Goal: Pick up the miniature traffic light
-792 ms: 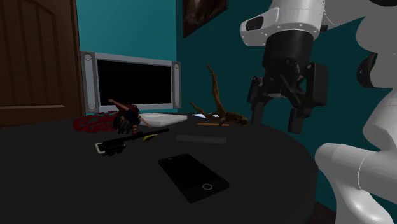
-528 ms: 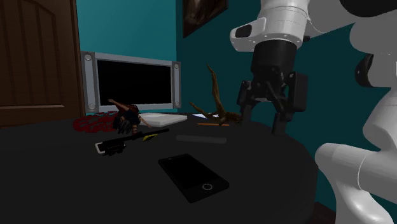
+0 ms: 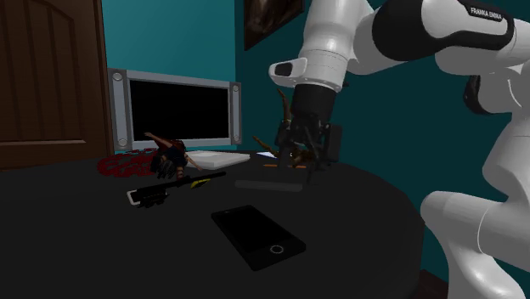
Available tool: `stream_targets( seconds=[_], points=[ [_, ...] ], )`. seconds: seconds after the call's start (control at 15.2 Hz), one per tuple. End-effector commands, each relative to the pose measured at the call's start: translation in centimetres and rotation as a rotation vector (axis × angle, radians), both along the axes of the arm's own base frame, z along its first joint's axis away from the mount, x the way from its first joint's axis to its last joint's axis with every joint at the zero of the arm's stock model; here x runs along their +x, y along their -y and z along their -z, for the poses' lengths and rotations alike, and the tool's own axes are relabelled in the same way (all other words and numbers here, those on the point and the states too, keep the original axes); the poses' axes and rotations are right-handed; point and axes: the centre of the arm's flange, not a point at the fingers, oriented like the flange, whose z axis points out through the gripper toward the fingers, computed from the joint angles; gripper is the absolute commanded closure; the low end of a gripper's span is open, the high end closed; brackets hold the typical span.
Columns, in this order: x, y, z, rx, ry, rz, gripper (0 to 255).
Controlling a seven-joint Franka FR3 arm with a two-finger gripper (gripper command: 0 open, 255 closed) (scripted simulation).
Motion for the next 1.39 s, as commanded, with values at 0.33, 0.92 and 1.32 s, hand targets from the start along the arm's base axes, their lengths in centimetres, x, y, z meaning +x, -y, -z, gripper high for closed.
stream_targets(
  seconds=[0.33,0.92,1.32],
  points=[
    [3.8,7.4,1.4,-0.09,0.001,-0.16,0],
    [10.3,16.0,2.3,-0.203,0.002,-0.36,0],
    [15.5,21.0,2.5,-0.278,0.003,-0.494,0]
  ],
)
